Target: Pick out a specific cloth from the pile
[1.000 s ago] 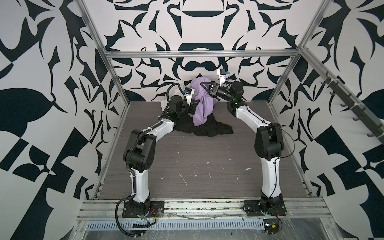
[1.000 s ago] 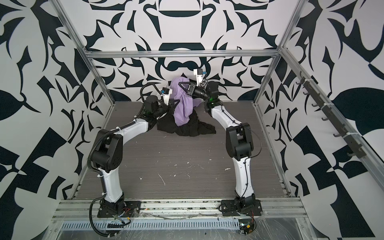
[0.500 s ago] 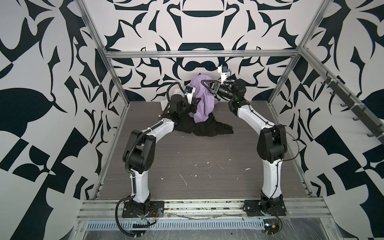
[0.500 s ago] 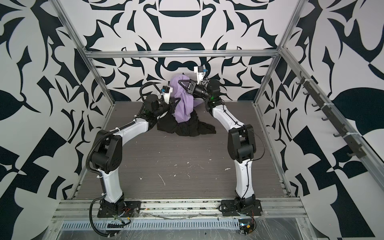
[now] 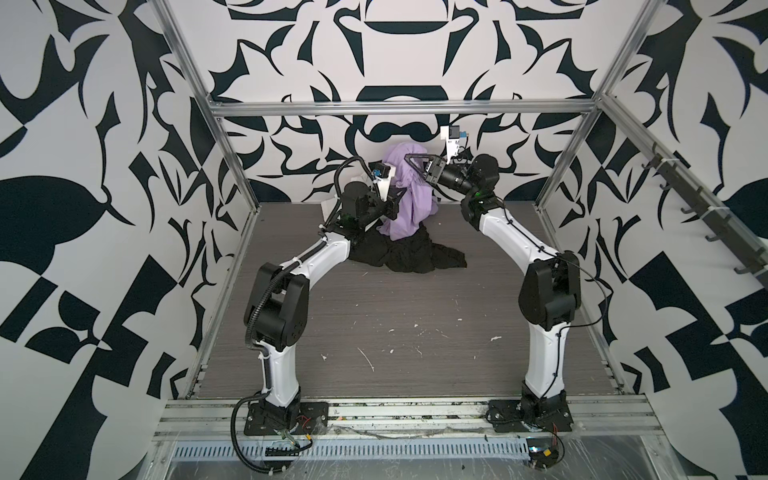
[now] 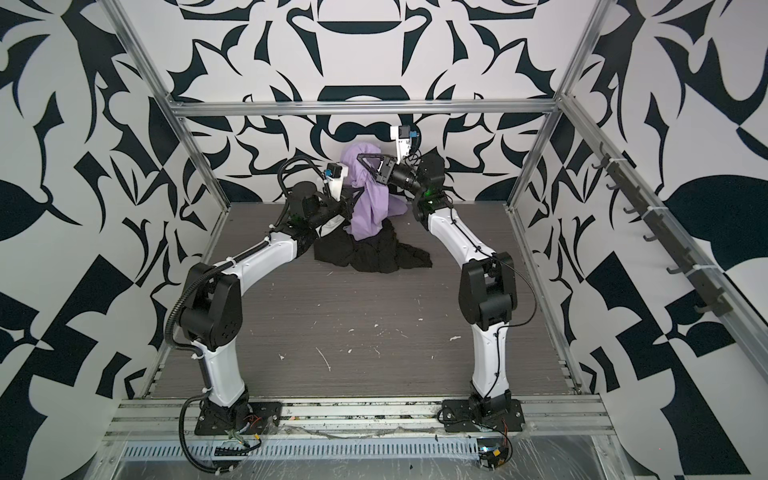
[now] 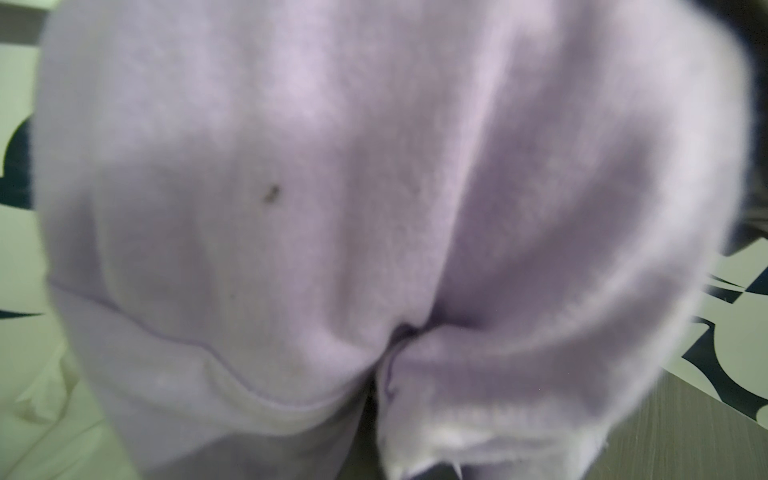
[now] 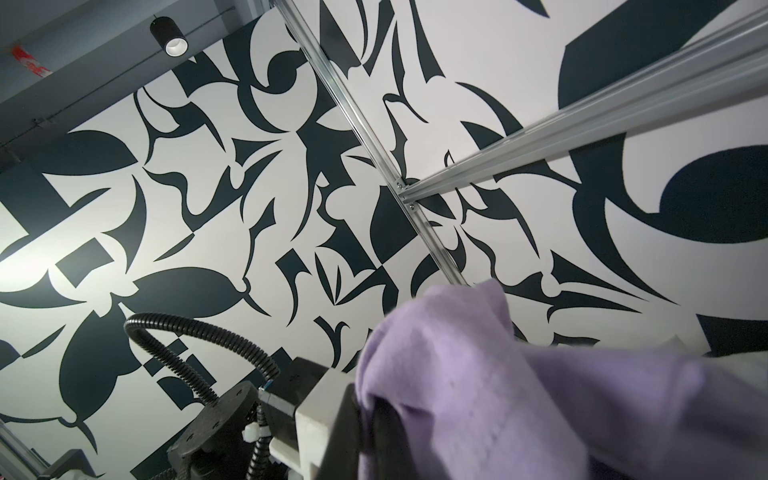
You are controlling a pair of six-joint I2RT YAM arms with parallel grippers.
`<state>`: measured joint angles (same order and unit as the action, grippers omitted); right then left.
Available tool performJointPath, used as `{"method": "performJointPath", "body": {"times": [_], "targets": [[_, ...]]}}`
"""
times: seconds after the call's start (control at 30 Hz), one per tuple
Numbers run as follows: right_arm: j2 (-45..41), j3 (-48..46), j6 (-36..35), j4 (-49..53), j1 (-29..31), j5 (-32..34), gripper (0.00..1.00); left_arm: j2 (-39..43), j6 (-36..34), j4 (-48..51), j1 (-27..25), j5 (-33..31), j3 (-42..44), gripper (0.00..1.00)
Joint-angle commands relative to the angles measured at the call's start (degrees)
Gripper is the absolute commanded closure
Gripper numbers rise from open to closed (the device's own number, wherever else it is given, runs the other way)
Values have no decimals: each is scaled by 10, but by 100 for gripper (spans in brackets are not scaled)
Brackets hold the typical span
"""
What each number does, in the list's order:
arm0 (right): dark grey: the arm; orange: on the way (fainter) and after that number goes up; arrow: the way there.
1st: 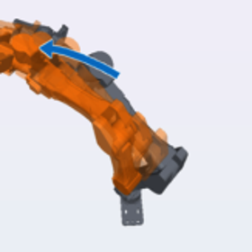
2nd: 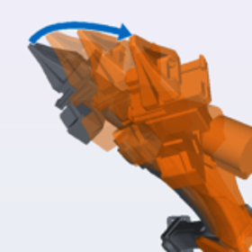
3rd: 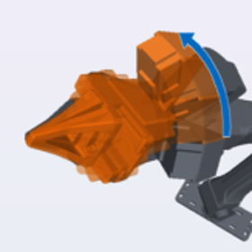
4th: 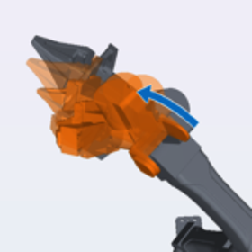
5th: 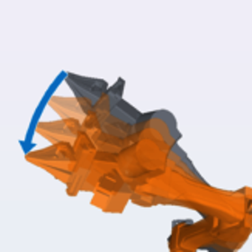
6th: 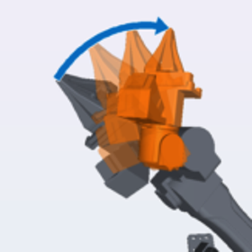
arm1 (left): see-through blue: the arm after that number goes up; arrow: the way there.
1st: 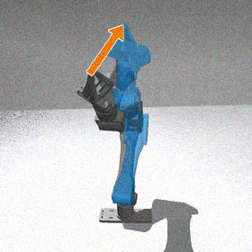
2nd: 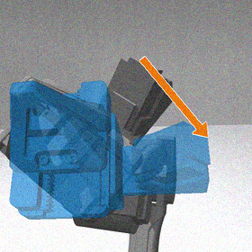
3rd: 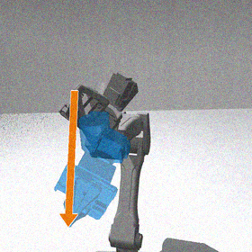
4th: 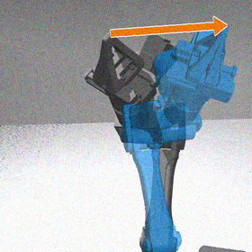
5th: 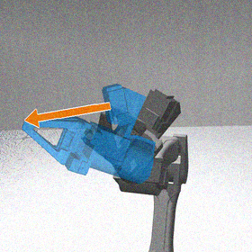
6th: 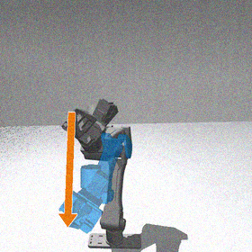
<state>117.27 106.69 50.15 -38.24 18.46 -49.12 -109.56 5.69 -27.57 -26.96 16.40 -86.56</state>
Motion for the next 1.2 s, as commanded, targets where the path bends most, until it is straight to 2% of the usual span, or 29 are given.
{"method": "performJointPath", "body": {"times": [0.0,0.43,0.57,1.17], "targets": [[-49,15,-12,-39,4,-11,100,31,-14,0,-7,-8,-26,100],[-96,-6,-38,-19,9,-7,100,61,-63,42,-32,-14,-56,100],[-109,-7,-50,-1,10,-8,100,68,-58,47,-33,-10,-64,100],[-202,-44,-145,90,31,13,100,111,-87,102,-57,-4,-101,100]]}}
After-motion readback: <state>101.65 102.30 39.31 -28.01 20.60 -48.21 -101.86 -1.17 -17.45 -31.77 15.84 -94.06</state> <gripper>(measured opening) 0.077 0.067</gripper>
